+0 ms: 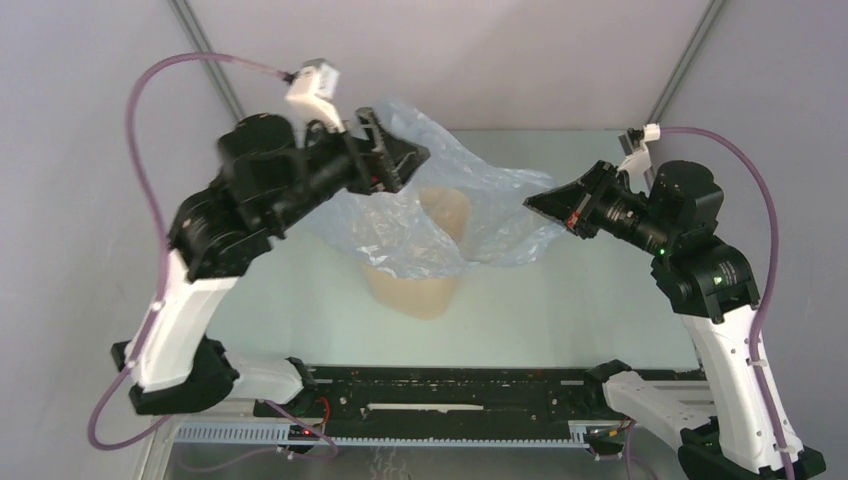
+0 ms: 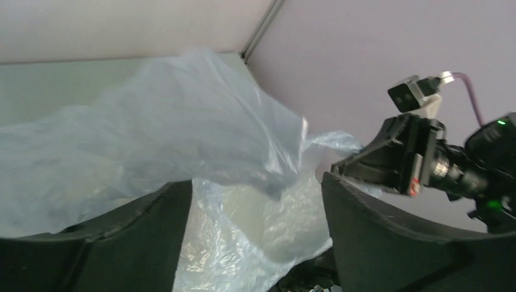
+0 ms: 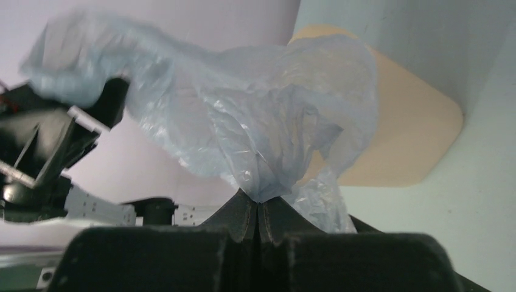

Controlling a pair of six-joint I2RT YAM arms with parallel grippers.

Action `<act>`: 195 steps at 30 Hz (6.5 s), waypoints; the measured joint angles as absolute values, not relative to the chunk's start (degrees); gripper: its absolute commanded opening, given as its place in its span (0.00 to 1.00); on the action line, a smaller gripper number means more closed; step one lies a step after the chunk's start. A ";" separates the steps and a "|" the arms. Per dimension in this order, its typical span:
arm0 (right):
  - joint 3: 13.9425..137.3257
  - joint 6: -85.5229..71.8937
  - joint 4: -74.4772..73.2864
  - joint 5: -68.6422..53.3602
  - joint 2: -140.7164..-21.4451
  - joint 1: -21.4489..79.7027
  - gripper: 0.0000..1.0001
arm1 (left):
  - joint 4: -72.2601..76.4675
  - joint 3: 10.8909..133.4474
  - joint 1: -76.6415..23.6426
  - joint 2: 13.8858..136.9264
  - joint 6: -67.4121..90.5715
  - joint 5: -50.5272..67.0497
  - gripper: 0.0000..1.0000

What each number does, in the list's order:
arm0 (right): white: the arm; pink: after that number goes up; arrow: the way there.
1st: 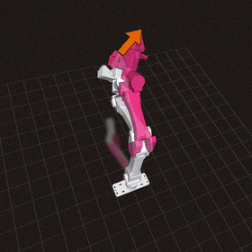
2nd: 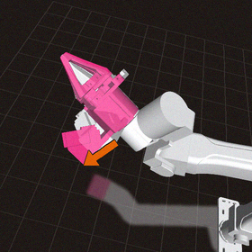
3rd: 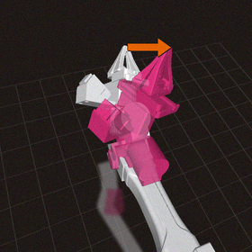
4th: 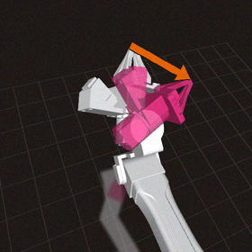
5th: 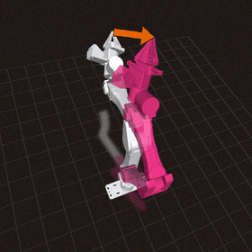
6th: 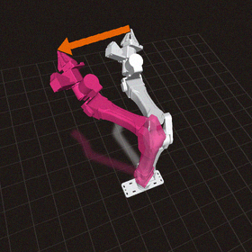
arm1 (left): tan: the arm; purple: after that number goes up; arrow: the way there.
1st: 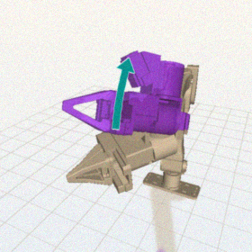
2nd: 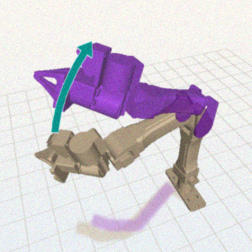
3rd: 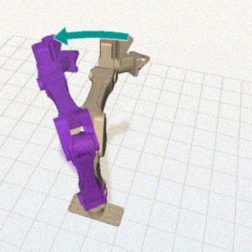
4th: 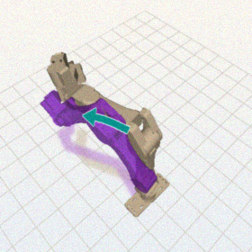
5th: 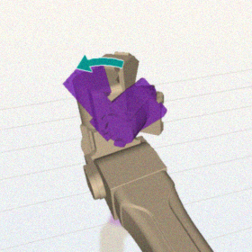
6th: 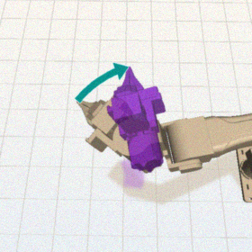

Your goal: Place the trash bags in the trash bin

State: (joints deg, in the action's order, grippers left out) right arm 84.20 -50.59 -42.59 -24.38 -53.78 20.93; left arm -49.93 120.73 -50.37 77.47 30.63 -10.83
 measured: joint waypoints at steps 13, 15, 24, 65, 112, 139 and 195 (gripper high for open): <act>81.89 -49.89 -43.07 -28.86 -55.18 13.04 0.00 | -53.84 114.34 -50.06 53.19 32.42 -22.00 0.91; 81.80 -49.76 -43.09 -29.52 -55.31 12.78 0.00 | -55.68 112.77 -50.06 51.79 33.61 -24.60 0.76; 81.80 -49.80 -43.09 -32.23 -55.13 12.71 0.00 | -72.84 119.66 -42.89 63.31 40.18 -32.23 0.56; 80.36 -52.84 -43.00 -35.24 -52.90 12.38 0.00 | -61.30 98.02 -31.42 56.88 45.80 -15.20 1.00; 90.70 -56.95 -30.55 -25.06 -72.55 31.22 0.00 | -46.06 81.49 -27.14 52.40 41.32 -3.42 1.00; 90.61 -59.88 -26.72 -26.28 -74.19 33.43 0.00 | -24.77 43.94 -32.01 48.86 66.67 6.70 0.66; 71.70 -57.21 -35.77 -44.12 -52.99 18.37 0.00 | -45.43 107.11 -42.68 78.08 29.39 -11.88 1.00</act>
State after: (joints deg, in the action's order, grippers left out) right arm 71.70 -57.21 -35.77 -44.12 -52.99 18.37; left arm -45.43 107.11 -42.68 78.08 29.39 -11.88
